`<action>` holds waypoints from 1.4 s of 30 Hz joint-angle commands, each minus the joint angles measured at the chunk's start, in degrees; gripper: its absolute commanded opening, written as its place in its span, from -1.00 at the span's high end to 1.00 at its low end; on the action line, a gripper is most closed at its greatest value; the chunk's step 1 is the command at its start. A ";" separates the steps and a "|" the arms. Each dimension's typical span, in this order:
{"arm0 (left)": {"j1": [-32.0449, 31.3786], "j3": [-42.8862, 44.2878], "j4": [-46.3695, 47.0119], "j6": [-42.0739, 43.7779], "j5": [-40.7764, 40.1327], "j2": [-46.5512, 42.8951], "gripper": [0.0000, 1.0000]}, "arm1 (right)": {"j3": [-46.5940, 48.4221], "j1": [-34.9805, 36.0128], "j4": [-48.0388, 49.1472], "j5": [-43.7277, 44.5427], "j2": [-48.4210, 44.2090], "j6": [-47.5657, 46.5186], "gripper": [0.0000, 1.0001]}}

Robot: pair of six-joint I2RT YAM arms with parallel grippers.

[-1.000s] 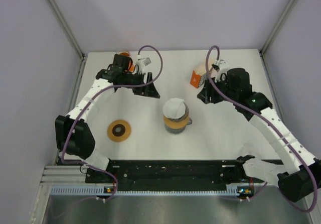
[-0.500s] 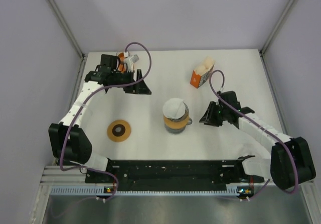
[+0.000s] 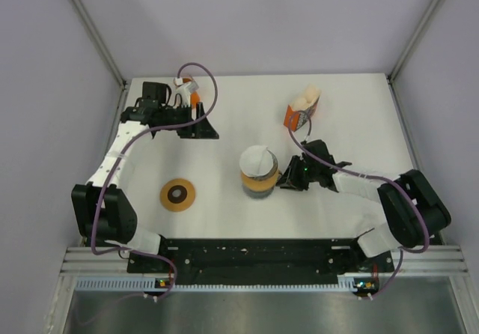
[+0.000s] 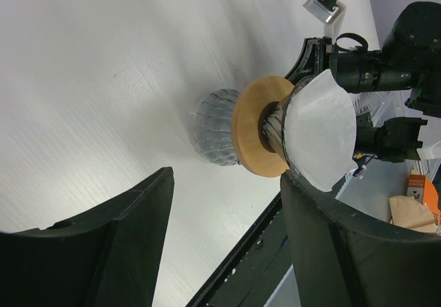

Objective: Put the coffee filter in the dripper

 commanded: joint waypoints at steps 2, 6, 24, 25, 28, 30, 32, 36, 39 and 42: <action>1.99 -0.79 0.74 1.25 1.53 -1.51 -0.37 | 3.42 3.59 12.09 -1.83 3.83 6.28 0.54; 3.40 -0.79 0.65 1.43 1.80 -1.69 -0.37 | 5.71 6.67 15.52 -2.79 8.13 8.47 0.54; 12.63 -1.31 -0.14 3.01 1.27 -3.27 -0.37 | 21.43 9.49 26.69 0.81 25.18 15.25 0.56; 12.80 -1.40 -0.14 3.01 1.18 -3.27 -0.36 | 23.10 9.49 26.26 0.98 26.24 14.90 0.56; 13.51 -1.49 -0.23 3.19 1.27 -2.92 -0.36 | 27.58 9.49 24.76 0.81 30.01 14.20 0.56; 13.77 -1.49 -0.23 3.36 1.27 -2.66 -0.36 | 31.18 9.49 24.06 0.02 32.39 13.84 0.56; 13.86 -1.40 -0.23 4.23 0.74 -2.04 -0.36 | 33.91 9.49 22.92 -0.51 34.15 13.23 0.56; 13.86 -1.23 -1.28 11.24 2.13 1.11 -0.33 | 39.62 9.49 19.41 -2.17 35.91 9.90 0.54; 13.77 -1.22 -2.87 20.20 5.48 4.37 -0.31 | 45.34 9.32 13.97 -5.68 36.97 4.63 0.49; 13.51 -0.53 -3.66 27.60 4.96 7.88 -0.31 | 48.16 8.71 9.47 -7.80 35.75 -0.21 0.49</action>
